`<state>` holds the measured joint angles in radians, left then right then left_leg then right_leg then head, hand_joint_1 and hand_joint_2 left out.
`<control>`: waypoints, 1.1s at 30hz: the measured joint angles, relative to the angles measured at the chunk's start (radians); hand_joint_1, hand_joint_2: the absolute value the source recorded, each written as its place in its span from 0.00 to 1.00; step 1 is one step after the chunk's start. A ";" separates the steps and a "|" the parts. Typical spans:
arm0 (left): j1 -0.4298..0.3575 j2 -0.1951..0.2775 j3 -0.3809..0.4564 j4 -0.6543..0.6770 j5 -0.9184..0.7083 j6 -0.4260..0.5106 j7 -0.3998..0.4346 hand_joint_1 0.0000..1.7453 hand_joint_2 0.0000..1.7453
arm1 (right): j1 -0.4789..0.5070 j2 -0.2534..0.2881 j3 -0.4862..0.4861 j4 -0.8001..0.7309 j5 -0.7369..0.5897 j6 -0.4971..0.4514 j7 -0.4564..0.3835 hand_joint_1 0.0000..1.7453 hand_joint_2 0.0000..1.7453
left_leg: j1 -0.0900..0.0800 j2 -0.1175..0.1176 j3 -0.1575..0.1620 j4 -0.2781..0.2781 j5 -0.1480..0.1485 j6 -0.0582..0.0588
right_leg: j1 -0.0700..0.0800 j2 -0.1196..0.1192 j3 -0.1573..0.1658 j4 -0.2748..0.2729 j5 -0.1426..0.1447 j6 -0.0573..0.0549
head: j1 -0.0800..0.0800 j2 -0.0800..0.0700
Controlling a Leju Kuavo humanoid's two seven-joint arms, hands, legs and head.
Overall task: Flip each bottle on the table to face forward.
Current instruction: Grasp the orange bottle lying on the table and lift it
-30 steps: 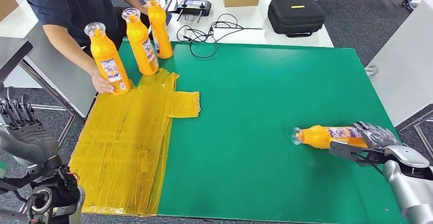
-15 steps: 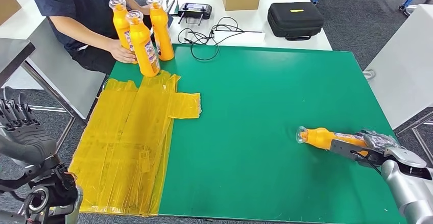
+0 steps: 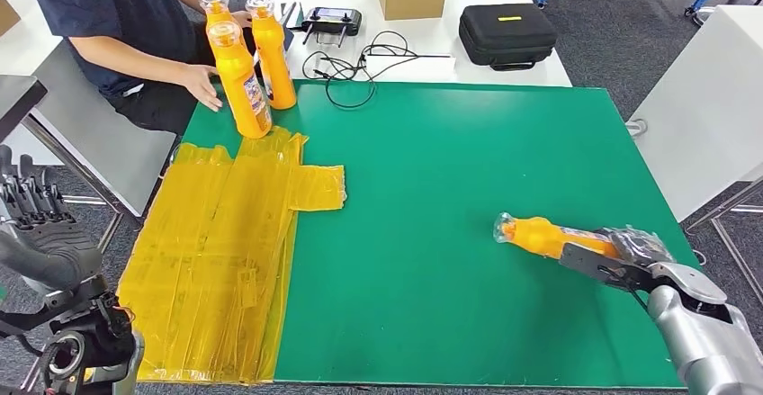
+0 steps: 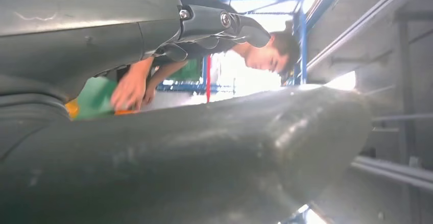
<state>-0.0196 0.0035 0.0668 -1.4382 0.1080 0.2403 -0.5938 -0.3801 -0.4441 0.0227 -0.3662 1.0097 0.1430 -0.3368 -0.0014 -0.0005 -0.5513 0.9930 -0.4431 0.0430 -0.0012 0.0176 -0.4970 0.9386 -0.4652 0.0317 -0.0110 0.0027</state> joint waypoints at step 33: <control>-0.102 -0.099 -0.168 0.080 0.112 -0.292 0.146 0.00 1.00 | -0.180 0.563 0.346 -0.469 -0.426 -0.409 0.094 1.00 1.00 | 0.000 -0.009 -0.023 0.000 0.009 -0.002 | -0.001 -0.007 -0.022 0.004 0.003 -0.001 | 0.000 0.000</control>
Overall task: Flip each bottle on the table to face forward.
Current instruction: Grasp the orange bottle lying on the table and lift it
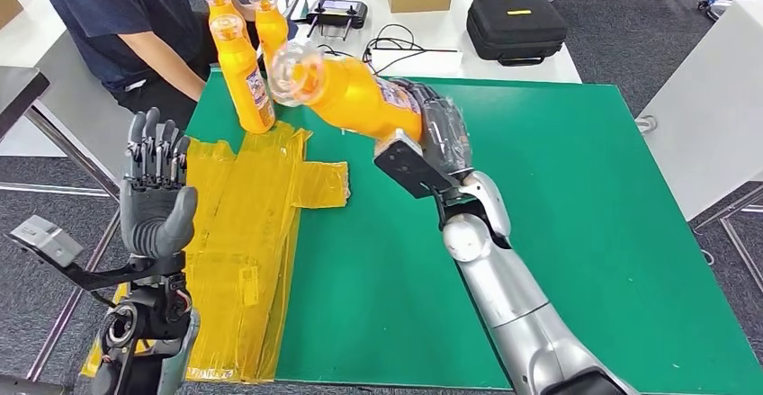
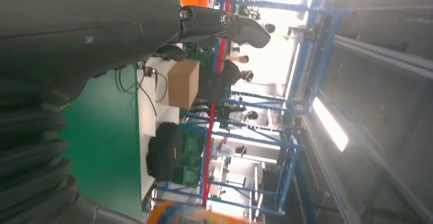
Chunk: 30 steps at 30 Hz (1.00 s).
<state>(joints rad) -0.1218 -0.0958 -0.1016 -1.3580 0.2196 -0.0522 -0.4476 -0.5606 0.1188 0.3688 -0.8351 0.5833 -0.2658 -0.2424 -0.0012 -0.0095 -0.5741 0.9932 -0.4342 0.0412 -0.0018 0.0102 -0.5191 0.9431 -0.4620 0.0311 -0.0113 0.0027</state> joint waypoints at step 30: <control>-0.074 -0.035 -0.046 0.053 -0.146 0.156 0.002 0.00 1.00 | -0.093 0.224 0.109 0.111 0.049 0.087 0.147 1.00 1.00 | 0.000 0.000 -0.003 0.000 0.000 0.000 | -0.001 0.000 -0.004 0.001 0.000 0.000 | 0.000 0.000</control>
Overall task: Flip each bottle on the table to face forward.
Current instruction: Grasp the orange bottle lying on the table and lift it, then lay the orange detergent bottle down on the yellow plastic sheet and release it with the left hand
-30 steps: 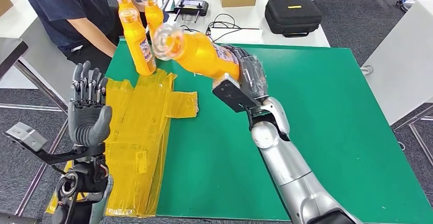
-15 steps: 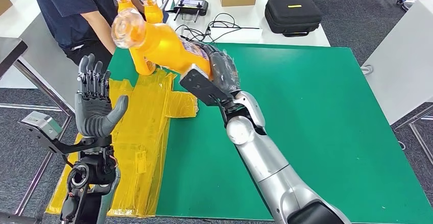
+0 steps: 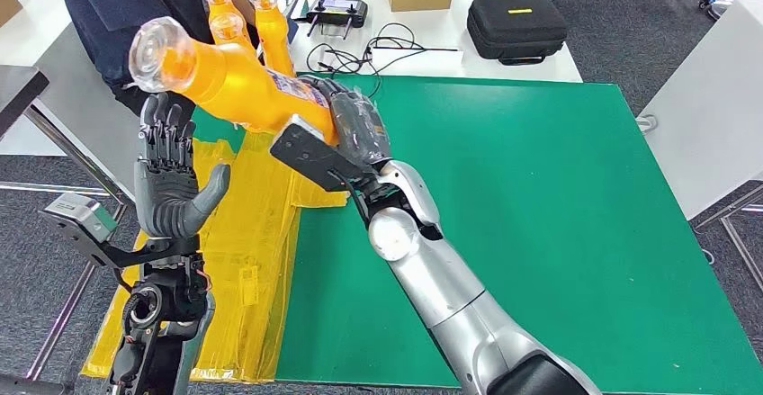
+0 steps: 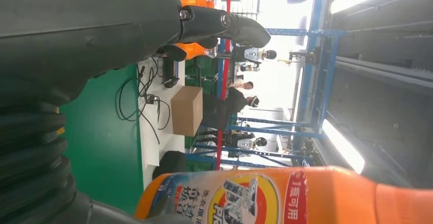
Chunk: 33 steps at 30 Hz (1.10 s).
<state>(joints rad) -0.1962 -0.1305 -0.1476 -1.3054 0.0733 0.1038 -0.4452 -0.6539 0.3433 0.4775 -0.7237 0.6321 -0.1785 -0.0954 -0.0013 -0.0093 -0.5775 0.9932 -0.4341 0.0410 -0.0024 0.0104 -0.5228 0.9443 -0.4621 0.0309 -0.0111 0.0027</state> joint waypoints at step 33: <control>0.034 0.002 0.013 -0.040 0.022 0.014 -0.011 0.00 1.00 | -0.045 0.017 0.358 0.063 -0.175 -0.021 0.136 1.00 1.00 | 0.000 0.000 0.000 0.000 0.000 0.000 | 0.000 0.000 0.000 0.000 0.000 0.000 | 0.000 0.000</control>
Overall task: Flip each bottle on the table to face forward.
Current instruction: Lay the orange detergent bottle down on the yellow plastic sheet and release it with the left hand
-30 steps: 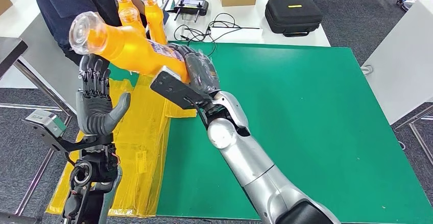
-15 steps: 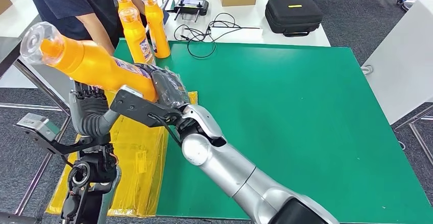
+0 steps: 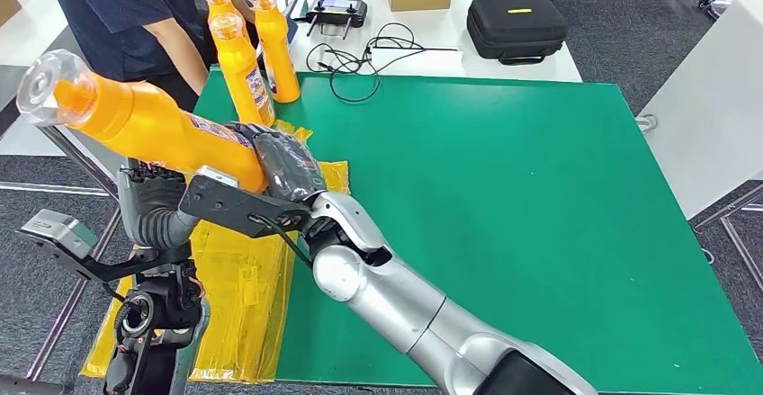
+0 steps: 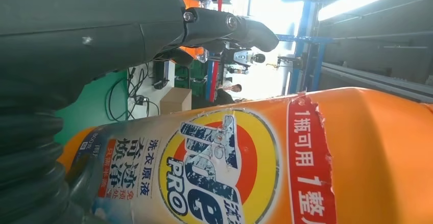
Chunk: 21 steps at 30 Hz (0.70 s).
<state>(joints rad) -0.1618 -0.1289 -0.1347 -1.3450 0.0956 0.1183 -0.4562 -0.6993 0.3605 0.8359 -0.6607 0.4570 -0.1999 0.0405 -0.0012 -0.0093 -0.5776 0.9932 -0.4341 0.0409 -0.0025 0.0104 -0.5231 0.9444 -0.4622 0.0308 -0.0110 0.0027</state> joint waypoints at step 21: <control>0.072 -0.001 0.017 -0.080 0.006 -0.026 0.031 0.00 1.00 | 0.005 0.000 0.137 0.004 -0.013 0.023 0.050 1.00 1.00 | 0.000 0.000 0.000 0.000 0.000 0.000 | 0.000 0.000 0.000 0.000 0.000 0.000 | 0.000 0.000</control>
<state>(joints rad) -0.0899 -0.1301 -0.1181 -1.4246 0.1017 0.0918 -0.4251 -0.6943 0.3610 0.9733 -0.6565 0.4438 -0.1772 0.0902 -0.0013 -0.0091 -0.5776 0.9931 -0.4341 0.0409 -0.0026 0.0104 -0.5234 0.9442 -0.4623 0.0307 -0.0110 0.0028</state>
